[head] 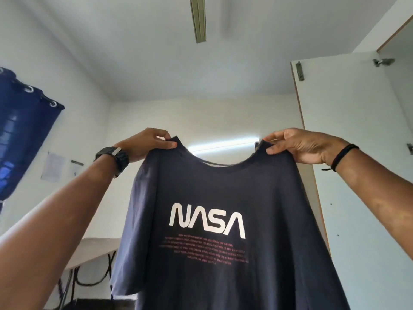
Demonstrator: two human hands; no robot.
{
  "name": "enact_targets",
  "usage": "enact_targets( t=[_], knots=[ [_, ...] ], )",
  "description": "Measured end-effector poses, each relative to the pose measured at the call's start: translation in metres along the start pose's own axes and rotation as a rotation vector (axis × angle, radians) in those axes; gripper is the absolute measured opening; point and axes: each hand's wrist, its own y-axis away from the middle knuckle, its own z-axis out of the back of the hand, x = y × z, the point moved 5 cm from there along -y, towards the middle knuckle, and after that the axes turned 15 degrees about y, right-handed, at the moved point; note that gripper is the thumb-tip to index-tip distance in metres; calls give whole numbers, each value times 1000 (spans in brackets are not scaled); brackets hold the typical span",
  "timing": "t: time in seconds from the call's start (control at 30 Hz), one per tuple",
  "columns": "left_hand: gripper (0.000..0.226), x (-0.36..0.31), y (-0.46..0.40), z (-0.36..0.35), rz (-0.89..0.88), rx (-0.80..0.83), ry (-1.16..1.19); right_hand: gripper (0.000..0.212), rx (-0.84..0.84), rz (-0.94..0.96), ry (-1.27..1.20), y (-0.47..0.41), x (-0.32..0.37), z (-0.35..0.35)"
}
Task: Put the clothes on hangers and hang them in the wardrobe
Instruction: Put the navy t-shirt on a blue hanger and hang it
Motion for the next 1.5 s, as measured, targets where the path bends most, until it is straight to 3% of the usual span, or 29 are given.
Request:
enact_targets(
  t=[0.13,0.23,0.33,0.4,0.47,0.53,0.67,0.73,0.9,1.1,1.2,1.27,1.33,1.4,1.43,1.5],
  knots=[
    [56,-53,-3,20,-97,29,112,19,-147,151,-141,5,47,22],
    [57,-66,-3,28,-89,73,123,21,-179,171,-246,0,55,26],
    [73,-32,4,30,65,102,-3,29,-228,152,-182,-10,32,3],
    [70,17,13,27,217,139,-88,38,-203,92,-128,-19,-3,-30],
    [41,78,31,16,372,163,-135,36,-97,-50,-68,-24,-51,-74],
    [19,160,64,-6,571,189,-193,32,111,-244,15,-21,-116,-135],
    [21,327,163,-65,929,276,-295,32,496,-514,231,19,-246,-272],
    [25,403,211,-91,1028,301,-304,30,597,-588,321,45,-301,-330],
    [17,518,292,-137,1220,146,-136,24,652,-655,608,73,-401,-418],
    [24,594,277,-136,1083,-72,-324,25,394,-656,844,54,-470,-436],
    [21,618,273,-145,987,-185,-362,27,368,-655,870,43,-491,-449],
    [32,633,285,-164,975,-117,-381,28,460,-651,832,47,-509,-468],
    [52,654,310,-190,1030,90,-374,23,630,-664,791,63,-528,-493],
    [71,672,340,-213,1074,324,-414,34,823,-690,795,87,-546,-517],
    [74,678,351,-219,1073,376,-456,42,869,-693,833,97,-551,-523],
    [74,685,365,-223,1041,348,-473,41,801,-682,899,105,-554,-527]
  ],
)
